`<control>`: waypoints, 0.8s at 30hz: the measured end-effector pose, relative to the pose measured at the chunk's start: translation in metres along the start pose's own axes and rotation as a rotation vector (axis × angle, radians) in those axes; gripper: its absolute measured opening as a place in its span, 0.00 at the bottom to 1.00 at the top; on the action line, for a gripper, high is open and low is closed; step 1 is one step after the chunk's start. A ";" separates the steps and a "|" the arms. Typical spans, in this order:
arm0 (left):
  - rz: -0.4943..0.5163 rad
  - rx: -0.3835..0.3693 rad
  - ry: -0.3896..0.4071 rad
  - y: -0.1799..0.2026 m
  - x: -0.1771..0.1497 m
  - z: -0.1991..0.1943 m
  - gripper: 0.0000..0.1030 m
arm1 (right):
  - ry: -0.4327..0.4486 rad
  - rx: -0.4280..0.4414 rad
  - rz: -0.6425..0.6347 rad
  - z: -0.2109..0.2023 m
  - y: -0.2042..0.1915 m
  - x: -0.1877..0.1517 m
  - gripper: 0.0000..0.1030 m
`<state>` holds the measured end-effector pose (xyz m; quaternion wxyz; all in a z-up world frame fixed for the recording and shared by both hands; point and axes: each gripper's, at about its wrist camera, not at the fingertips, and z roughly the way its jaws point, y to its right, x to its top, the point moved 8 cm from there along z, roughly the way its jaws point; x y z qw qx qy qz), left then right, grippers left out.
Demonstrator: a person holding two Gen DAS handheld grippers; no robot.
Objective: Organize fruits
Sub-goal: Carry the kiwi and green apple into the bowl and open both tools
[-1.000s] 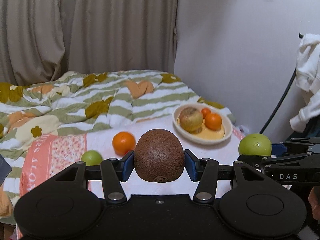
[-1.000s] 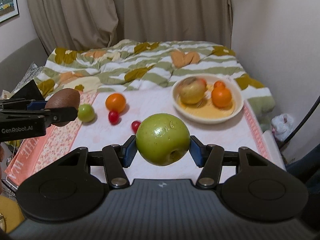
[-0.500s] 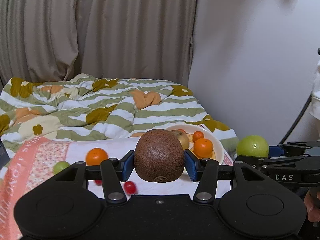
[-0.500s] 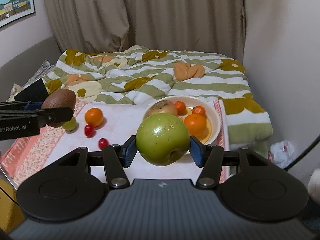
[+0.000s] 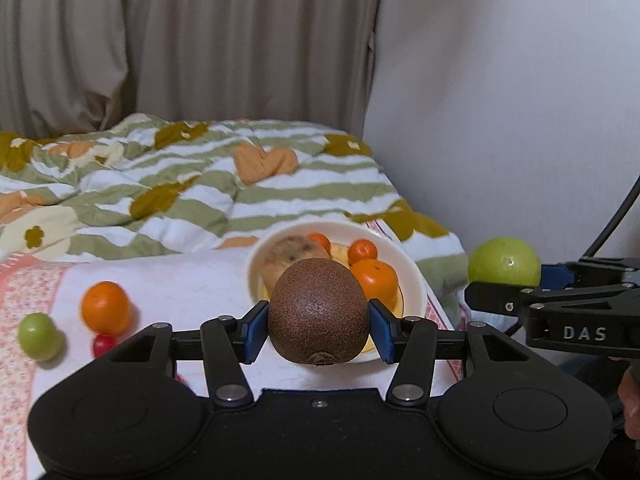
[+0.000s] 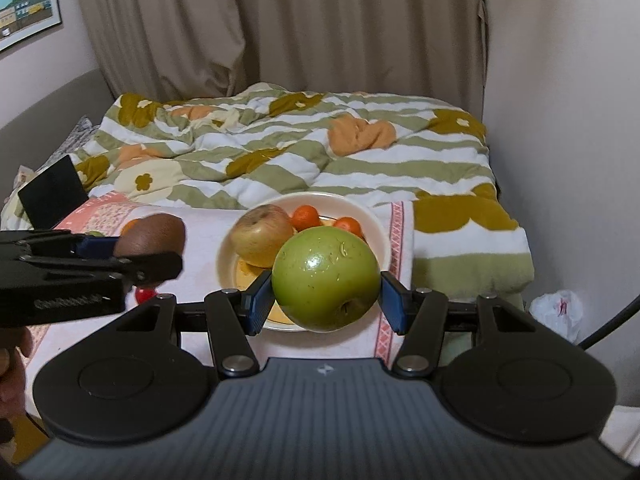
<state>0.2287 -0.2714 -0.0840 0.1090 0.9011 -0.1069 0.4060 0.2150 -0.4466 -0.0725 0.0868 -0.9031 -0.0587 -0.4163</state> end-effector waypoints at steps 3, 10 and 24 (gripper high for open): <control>0.036 -0.019 -0.049 0.007 -0.004 0.023 0.55 | -0.010 -0.011 0.015 0.007 0.007 -0.002 0.69; 0.104 -0.044 -0.158 0.015 -0.013 0.072 0.55 | -0.034 -0.054 0.079 0.025 0.026 -0.008 0.69; 0.192 -0.034 -0.190 0.016 -0.011 0.099 0.92 | -0.057 -0.098 0.132 0.040 0.033 -0.010 0.69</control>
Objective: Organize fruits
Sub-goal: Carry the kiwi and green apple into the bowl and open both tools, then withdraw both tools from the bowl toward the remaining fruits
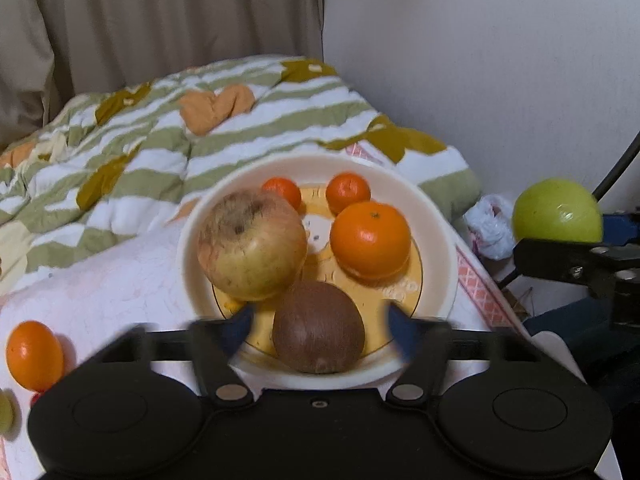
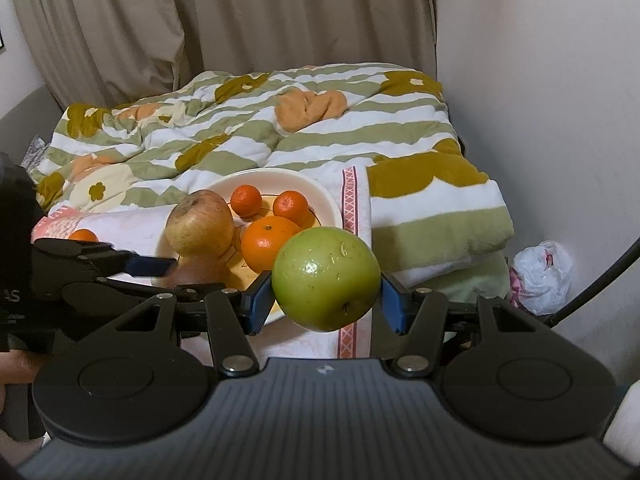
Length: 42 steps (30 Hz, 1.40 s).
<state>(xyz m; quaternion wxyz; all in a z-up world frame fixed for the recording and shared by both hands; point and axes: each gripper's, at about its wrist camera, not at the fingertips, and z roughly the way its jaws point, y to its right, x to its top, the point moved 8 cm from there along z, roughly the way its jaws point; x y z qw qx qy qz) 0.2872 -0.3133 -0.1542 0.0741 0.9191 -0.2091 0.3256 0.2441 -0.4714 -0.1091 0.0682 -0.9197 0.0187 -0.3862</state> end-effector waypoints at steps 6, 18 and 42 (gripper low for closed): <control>-0.015 0.020 0.016 -0.008 -0.006 -0.024 0.99 | 0.004 0.009 -0.010 0.000 -0.005 0.005 0.69; -0.178 0.124 0.090 -0.051 -0.021 -0.078 0.99 | -0.064 0.073 -0.136 0.046 -0.049 -0.008 0.69; -0.269 0.290 0.252 -0.062 -0.044 -0.152 0.99 | 0.014 0.099 -0.175 0.023 -0.057 -0.017 1.00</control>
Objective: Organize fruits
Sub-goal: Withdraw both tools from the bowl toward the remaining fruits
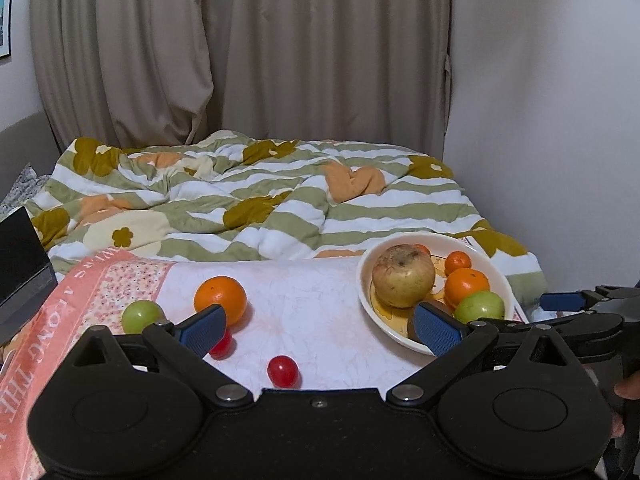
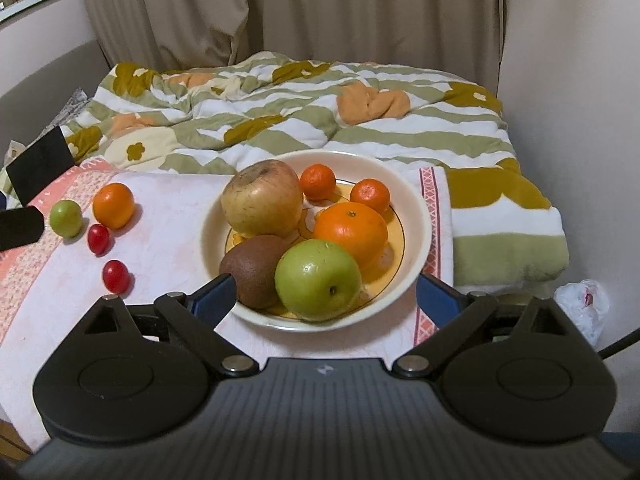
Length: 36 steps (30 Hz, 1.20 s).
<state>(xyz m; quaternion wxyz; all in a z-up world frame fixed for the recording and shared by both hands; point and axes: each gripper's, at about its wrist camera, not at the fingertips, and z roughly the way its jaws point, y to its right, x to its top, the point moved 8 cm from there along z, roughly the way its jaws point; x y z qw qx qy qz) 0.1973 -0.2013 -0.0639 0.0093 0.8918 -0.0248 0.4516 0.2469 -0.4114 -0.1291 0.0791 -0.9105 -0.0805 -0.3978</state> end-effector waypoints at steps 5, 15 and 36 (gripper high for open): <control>-0.026 -0.001 0.019 -0.001 -0.001 -0.022 0.99 | 0.027 0.003 -0.024 -0.029 -0.005 0.002 1.00; -0.052 0.085 0.056 -0.028 -0.009 -0.068 0.99 | 0.073 0.045 -0.062 -0.070 -0.029 0.016 1.00; 0.035 0.010 0.050 -0.162 0.001 -0.065 1.00 | 0.121 -0.039 -0.025 -0.085 -0.153 0.036 1.00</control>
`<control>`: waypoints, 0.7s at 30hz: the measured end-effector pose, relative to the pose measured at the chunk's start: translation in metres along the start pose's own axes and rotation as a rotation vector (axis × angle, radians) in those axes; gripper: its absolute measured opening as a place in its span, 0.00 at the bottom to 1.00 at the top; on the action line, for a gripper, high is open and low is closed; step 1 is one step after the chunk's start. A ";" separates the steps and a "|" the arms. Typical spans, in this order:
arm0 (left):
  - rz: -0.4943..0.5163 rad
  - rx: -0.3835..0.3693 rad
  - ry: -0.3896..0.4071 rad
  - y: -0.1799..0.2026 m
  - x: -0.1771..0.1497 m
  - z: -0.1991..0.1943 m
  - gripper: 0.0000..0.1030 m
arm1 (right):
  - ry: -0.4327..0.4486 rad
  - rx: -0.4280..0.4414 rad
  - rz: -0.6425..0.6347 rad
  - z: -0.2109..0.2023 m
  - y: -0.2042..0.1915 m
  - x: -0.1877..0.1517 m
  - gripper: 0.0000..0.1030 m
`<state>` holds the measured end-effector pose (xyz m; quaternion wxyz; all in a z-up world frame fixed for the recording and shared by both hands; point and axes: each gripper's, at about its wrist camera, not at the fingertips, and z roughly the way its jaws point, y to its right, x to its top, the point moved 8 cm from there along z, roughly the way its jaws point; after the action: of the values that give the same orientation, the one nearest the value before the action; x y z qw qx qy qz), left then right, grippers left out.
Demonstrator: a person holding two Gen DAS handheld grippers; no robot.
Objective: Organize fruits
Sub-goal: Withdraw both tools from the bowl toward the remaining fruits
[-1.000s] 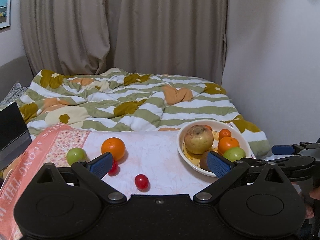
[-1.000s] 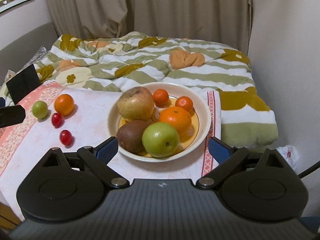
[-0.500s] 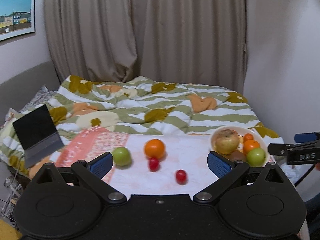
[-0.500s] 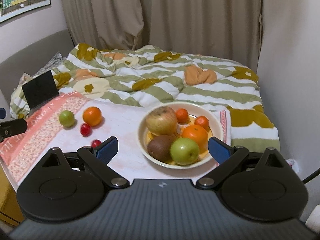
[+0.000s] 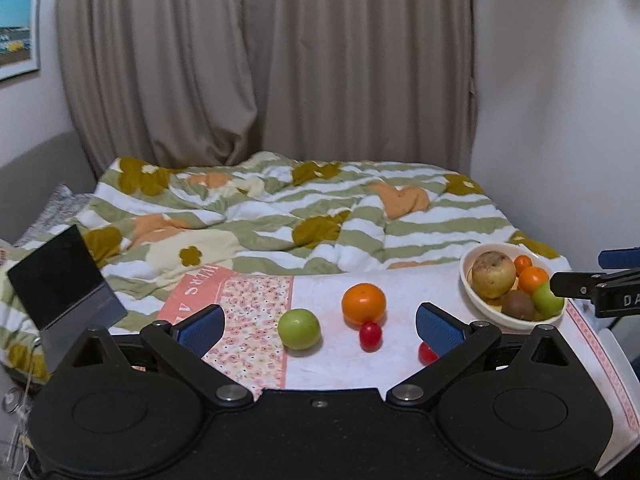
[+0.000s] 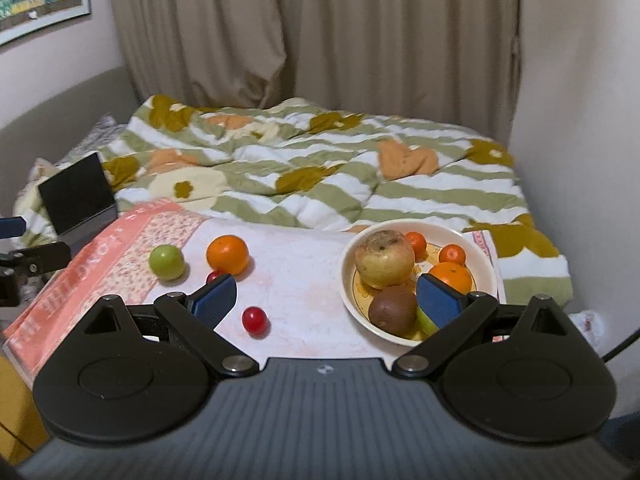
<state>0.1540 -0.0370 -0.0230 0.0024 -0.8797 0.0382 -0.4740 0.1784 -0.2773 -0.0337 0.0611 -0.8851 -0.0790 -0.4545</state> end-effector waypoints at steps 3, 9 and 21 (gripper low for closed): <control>0.017 -0.040 -0.001 -0.020 0.002 0.010 1.00 | -0.001 -0.025 0.029 0.009 -0.021 -0.005 1.00; 0.076 -0.147 -0.034 -0.051 0.001 0.043 1.00 | -0.004 -0.049 0.040 0.038 -0.062 -0.014 1.00; 0.195 -0.323 -0.143 -0.062 -0.015 0.135 0.99 | -0.065 0.022 -0.077 0.116 -0.112 -0.034 1.00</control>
<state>0.2628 0.0215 -0.1073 -0.0902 -0.8922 0.1983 -0.3955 0.2293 -0.1497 -0.1243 0.0508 -0.8951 -0.1199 -0.4264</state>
